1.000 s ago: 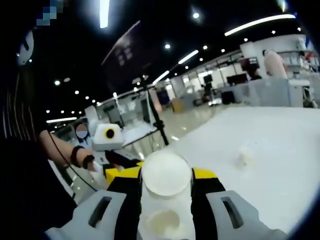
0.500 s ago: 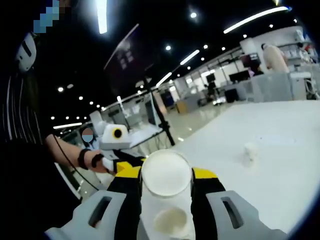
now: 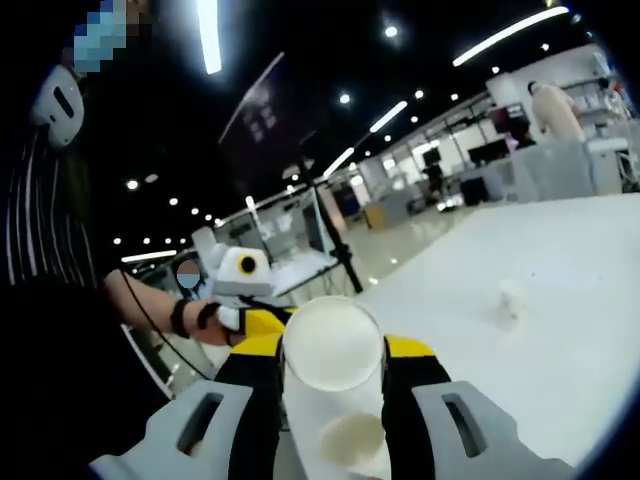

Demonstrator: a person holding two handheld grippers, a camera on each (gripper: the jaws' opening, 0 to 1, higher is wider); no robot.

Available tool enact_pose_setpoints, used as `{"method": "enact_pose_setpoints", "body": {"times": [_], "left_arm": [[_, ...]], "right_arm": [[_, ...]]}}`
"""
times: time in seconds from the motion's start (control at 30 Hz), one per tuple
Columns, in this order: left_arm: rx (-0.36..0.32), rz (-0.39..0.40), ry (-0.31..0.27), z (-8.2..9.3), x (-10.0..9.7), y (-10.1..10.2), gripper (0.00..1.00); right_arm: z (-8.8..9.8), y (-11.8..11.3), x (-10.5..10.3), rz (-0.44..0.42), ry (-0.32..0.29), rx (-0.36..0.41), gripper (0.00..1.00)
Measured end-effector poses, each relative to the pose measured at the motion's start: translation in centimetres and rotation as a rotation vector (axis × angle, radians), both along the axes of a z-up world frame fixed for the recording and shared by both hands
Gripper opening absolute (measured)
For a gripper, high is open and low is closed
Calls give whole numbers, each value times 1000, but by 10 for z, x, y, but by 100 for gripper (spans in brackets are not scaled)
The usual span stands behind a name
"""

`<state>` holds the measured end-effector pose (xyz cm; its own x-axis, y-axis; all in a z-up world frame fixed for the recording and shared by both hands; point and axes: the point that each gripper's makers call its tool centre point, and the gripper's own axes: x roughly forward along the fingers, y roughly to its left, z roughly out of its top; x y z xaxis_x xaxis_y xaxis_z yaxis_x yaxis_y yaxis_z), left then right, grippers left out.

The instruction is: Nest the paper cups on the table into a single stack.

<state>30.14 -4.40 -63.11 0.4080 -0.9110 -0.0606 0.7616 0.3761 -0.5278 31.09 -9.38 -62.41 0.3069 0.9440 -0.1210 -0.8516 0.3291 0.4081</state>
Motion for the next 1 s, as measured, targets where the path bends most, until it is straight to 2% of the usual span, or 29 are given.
{"method": "enact_pose_setpoints", "body": {"times": [0.17, 0.3, 0.53, 0.63, 0.67, 0.7, 0.73, 0.8, 0.9, 1.0], "left_arm": [[-19, -24, 22, 3, -3, 0, 10], [-52, -44, 36, 9, -3, 2, 8], [-67, -86, 54, 15, -5, 2, 5], [-73, -119, 51, 19, -8, 1, 2], [-64, -164, 53, 20, -14, -2, 2], [-50, -171, 44, 19, -15, -2, 1], [-22, -201, 2, 17, -17, -5, 0], [-6, -226, -30, 19, -21, -9, 0], [0, -228, -22, 22, -17, -8, 0], [16, -243, -39, 23, -16, -9, 0]], "right_arm": [[-1, 0, -2, 10, 14, 17, 34], [0, 1, -4, 16, 9, 27, 34], [1, 2, -8, 33, -1, 36, 34], [1, 3, -9, 51, -15, 31, 35], [-2, 4, -10, 58, -22, 16, 36], [-1, 4, -10, 59, -31, 14, 36], [-1, 4, -10, 59, -35, 15, 37], [1, 4, -9, 59, -37, 20, 38], [1, 4, -7, 59, -42, 27, 38], [3, 3, -6, 58, -48, 28, 38]]}}
